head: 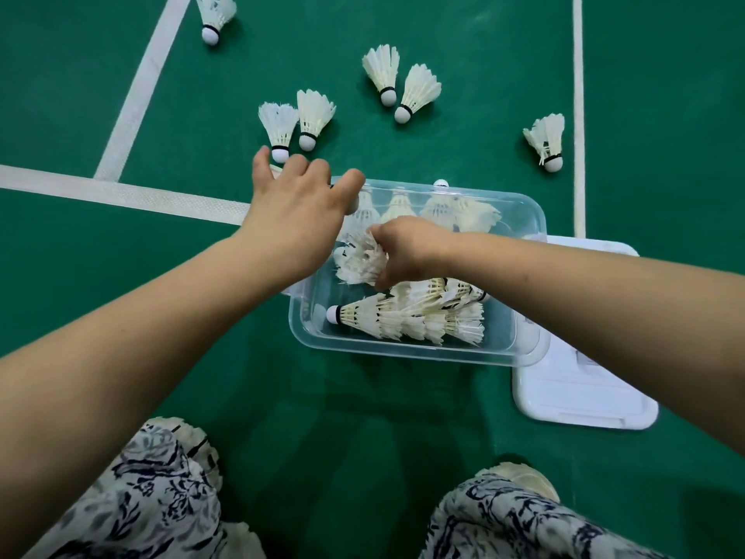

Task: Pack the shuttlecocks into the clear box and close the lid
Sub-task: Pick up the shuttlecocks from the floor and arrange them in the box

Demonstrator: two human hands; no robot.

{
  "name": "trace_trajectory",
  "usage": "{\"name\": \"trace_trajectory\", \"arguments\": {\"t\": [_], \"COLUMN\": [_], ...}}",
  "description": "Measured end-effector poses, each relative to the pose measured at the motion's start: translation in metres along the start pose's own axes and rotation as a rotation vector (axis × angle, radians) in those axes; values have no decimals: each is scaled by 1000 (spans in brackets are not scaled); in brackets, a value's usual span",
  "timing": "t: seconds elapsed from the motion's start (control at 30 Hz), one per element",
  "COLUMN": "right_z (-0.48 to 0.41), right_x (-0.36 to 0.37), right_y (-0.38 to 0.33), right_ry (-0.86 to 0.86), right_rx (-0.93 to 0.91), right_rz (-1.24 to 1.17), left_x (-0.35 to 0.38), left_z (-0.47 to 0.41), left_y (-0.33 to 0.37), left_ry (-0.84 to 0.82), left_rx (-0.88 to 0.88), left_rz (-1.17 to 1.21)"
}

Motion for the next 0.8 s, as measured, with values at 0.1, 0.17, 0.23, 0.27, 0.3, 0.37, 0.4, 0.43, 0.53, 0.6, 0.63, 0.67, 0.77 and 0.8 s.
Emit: {"name": "trace_trajectory", "arguments": {"t": [0.1, 0.17, 0.23, 0.27, 0.3, 0.37, 0.4, 0.43, 0.53, 0.6, 0.63, 0.67, 0.77, 0.8], "right_z": [1, 0, -1, -1, -1, -1, -2, -2, -2, -2, -2, -1, 1, 1], "right_x": [6, 11, 12, 11, 10, 8, 8, 8, 10, 9, 7, 7, 6, 5], "right_y": [2, 4, 8, 9, 10, 12, 13, 14, 15, 12, 10, 8, 6, 7], "right_ry": [-45, -72, -91, -99, -106, -114, -124, -137, -131, -86, -75, -79, -108, -110], "right_rx": [-5, -5, 11, 23, 35, 48, 53, 59, 46, -16, -44, -61, -89, -93], "right_rz": [172, 268, 330, 359, 383, 415, 420, 414, 324, 206, 138, 74, -45, -58], "left_x": [0, 1, 2, 2, 2, 2, 2, 2, 3, 3, 3, 3, 4, 3], "left_z": [3, 5, 7, 7, 8, 8, 8, 7, 6, 5, 4, 4, 4, 5], "left_y": [7, 12, 16, 18, 20, 22, 22, 22, 19, 17, 17, 16, 15, 15], "left_ry": [-6, -26, -47, -57, -66, -73, -70, -68, -65, -62, -64, -70, -83, -85], "left_rx": [24, 29, 51, 68, 88, 132, 149, 156, 139, 114, 104, 97, 75, 65], "left_rz": [22, 29, 9, -7, -23, -54, -64, -67, -49, -33, -30, -29, -25, -21]}}
Point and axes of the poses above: each hand's wrist, its own z-axis away from the middle knuckle, its own x-axis out of the palm, y = z × x, the point moved 3 cm from there along -z, towards the middle knuckle, and after that the axes turned 14 degrees about y, right-handed, at the moved point
